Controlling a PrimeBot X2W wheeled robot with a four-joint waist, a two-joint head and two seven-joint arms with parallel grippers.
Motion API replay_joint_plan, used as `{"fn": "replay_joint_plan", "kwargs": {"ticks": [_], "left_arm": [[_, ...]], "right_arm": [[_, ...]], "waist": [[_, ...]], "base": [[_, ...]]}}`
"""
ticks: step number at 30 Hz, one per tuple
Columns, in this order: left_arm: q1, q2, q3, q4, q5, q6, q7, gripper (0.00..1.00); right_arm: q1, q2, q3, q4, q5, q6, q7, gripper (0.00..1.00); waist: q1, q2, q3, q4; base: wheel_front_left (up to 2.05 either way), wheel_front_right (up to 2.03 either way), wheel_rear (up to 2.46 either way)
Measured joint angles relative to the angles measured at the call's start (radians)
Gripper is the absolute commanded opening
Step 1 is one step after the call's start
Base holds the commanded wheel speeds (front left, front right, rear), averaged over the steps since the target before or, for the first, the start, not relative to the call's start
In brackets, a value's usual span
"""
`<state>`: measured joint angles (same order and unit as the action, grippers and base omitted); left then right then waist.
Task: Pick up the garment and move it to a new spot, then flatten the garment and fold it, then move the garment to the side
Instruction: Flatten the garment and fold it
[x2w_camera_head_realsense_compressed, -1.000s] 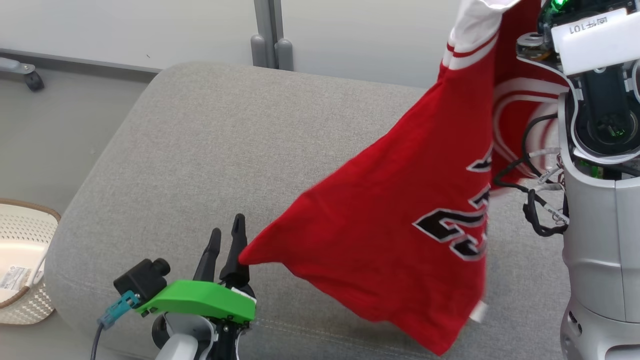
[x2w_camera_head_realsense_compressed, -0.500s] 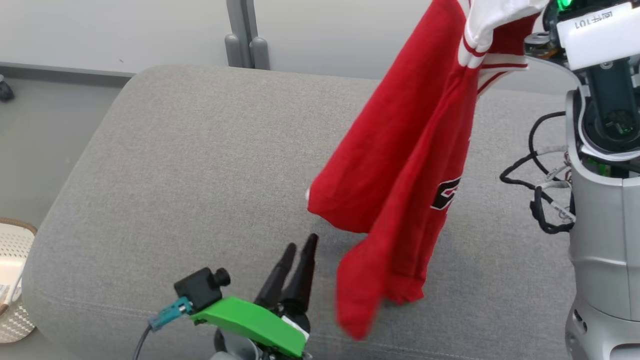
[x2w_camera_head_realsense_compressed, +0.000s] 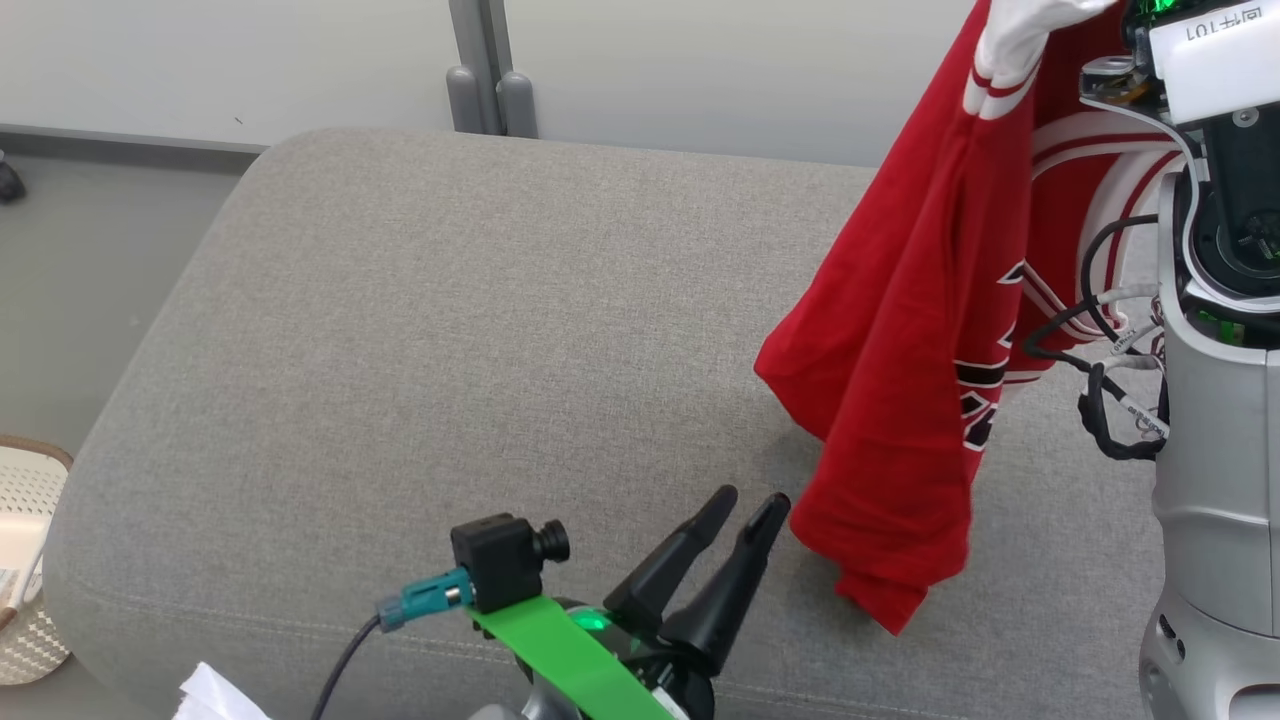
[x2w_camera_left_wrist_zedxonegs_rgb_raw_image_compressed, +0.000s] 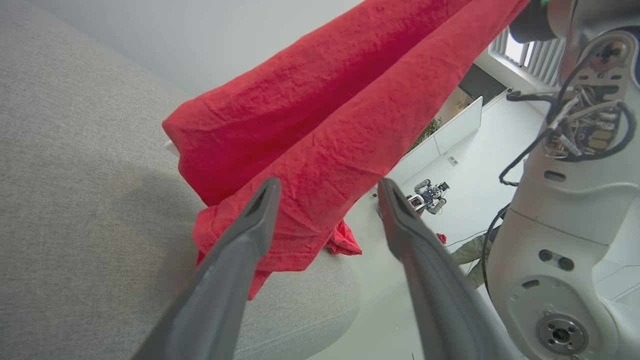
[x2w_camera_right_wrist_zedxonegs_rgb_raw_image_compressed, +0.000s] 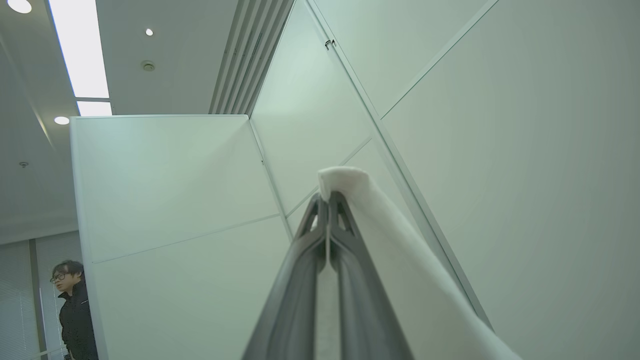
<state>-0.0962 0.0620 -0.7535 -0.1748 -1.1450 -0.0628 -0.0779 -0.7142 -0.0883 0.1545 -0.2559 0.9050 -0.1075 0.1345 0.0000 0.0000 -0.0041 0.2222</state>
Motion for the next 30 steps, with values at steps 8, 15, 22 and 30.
{"fn": "replay_joint_plan", "kwargs": {"ticks": [8,15,22,30], "left_arm": [[-0.008,0.010,-0.063,-0.030,0.060,-0.007,0.016,1.00],[-0.008,0.010,-0.066,-0.024,0.131,0.003,0.000,1.00],[-0.028,0.007,-0.071,0.070,0.234,0.029,-0.065,1.00],[-0.054,0.000,-0.149,0.129,0.271,0.038,-0.110,1.00]], "right_arm": [[0.000,-0.006,-0.003,-0.002,-0.014,-0.001,0.008,0.00],[0.000,-0.022,-0.002,-0.004,-0.045,-0.009,0.032,0.00],[-0.008,-0.024,0.018,-0.002,-0.060,-0.009,0.062,0.00],[-0.029,-0.014,0.049,0.022,-0.081,-0.016,0.090,0.00]], "waist": [[0.0000,0.0000,-0.001,0.004],[0.0000,0.0000,0.006,0.021],[0.0000,0.0000,0.011,0.045],[0.0000,0.0000,0.020,0.047]], "base": [[0.00,0.00,0.00],[0.00,0.00,0.00],[0.00,0.00,0.00],[0.00,0.00,0.00]]}}
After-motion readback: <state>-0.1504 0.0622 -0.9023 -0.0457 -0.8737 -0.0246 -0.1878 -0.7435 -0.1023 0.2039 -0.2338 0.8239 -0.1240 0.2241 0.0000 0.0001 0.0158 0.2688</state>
